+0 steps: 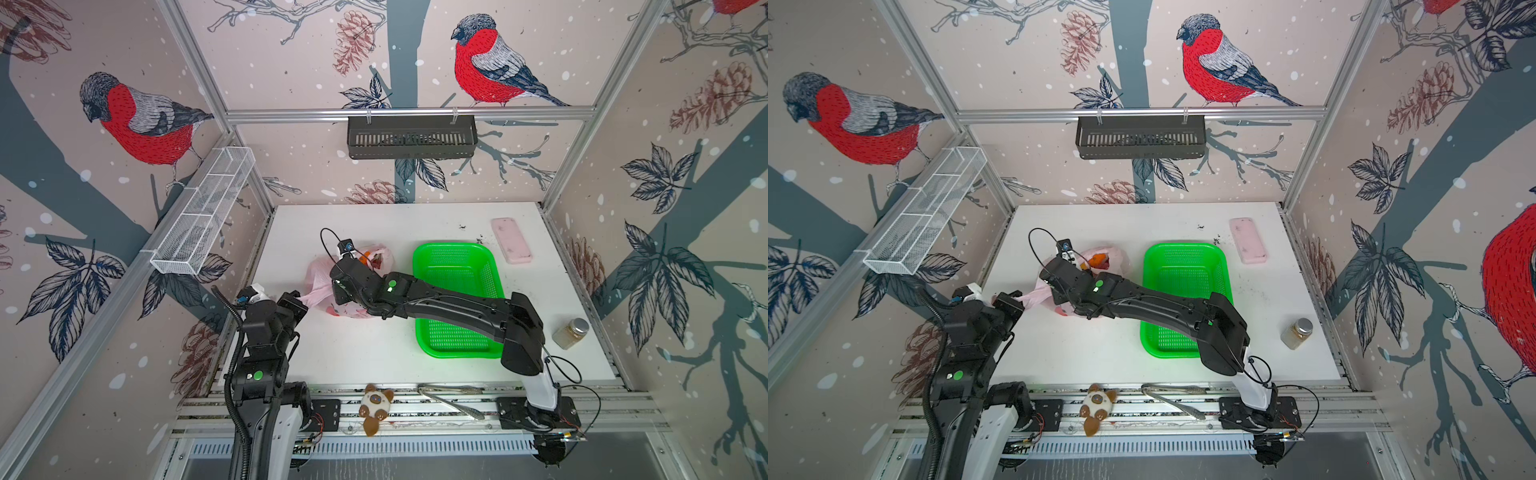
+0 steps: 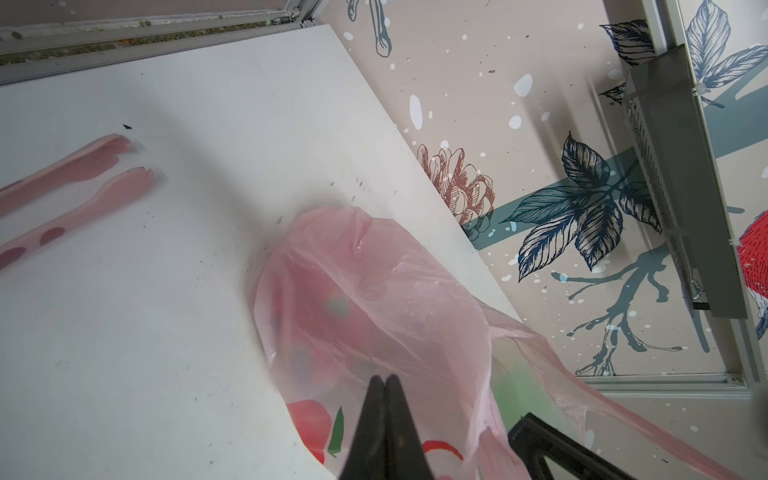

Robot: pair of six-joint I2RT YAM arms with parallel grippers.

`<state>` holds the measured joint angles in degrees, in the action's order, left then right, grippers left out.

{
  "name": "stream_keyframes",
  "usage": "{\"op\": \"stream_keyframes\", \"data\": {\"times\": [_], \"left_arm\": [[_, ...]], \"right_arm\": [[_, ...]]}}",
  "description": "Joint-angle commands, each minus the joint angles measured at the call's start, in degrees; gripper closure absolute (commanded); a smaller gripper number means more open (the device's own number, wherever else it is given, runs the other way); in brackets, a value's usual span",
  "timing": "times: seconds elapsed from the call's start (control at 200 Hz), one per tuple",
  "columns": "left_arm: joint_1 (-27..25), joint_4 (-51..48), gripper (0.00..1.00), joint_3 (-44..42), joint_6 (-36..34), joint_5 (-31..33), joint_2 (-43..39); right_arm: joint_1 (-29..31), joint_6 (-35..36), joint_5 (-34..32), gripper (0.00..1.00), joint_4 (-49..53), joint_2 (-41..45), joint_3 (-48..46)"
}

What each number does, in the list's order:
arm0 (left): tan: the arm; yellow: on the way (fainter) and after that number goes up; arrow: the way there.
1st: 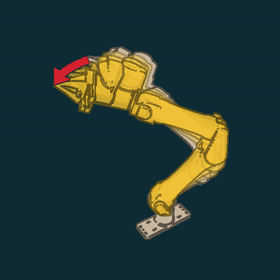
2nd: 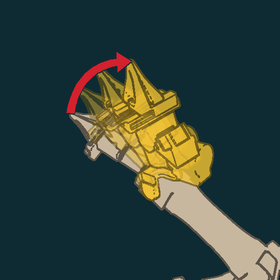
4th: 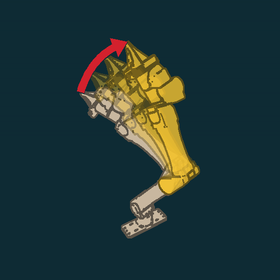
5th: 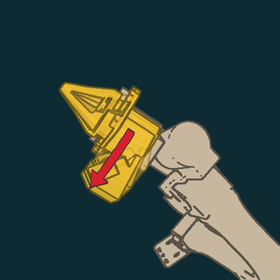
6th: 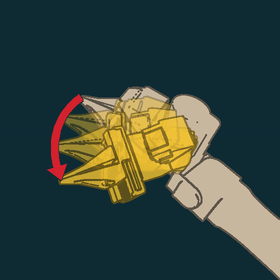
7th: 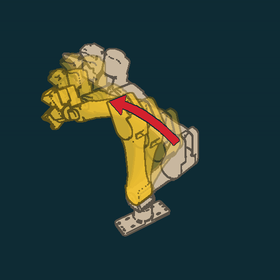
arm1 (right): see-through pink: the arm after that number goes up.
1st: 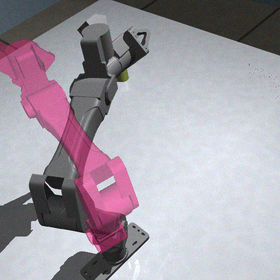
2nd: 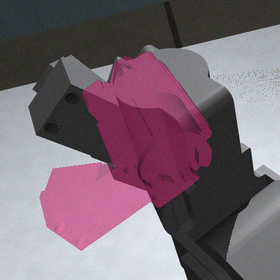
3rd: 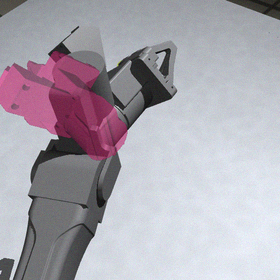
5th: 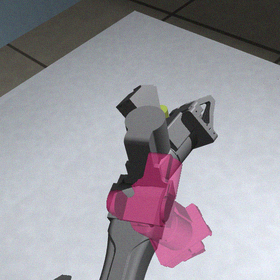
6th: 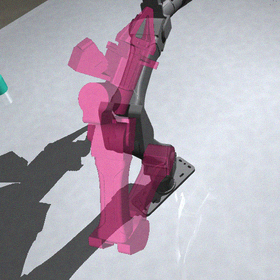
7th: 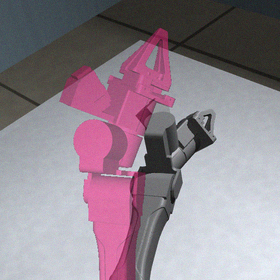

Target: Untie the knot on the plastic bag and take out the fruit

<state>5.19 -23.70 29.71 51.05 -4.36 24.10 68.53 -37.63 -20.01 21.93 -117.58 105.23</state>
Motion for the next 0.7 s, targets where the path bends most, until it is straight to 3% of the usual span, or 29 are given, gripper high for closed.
{"op": "stream_keyframes", "data": {"times": [0.0,0.375,0.695], "left_arm": [[-0.01,-1.51,1.00,0.69,0.21,1.45,0.15],[-0.01,-5.32,1.00,0.87,1.24,4.67,-1.33],[-0.01,-7.23,1.00,-2.38,2.99,8.54,-3.30]], "right_arm": [[-0.49,-2.88,0.80,0.70,-1.02,0.76,-3.10],[1.25,-1.44,13.24,0.71,-10.95,1.04,-15.72],[-0.05,-4.62,11.00,0.70,-13.40,0.61,-21.28]]}}
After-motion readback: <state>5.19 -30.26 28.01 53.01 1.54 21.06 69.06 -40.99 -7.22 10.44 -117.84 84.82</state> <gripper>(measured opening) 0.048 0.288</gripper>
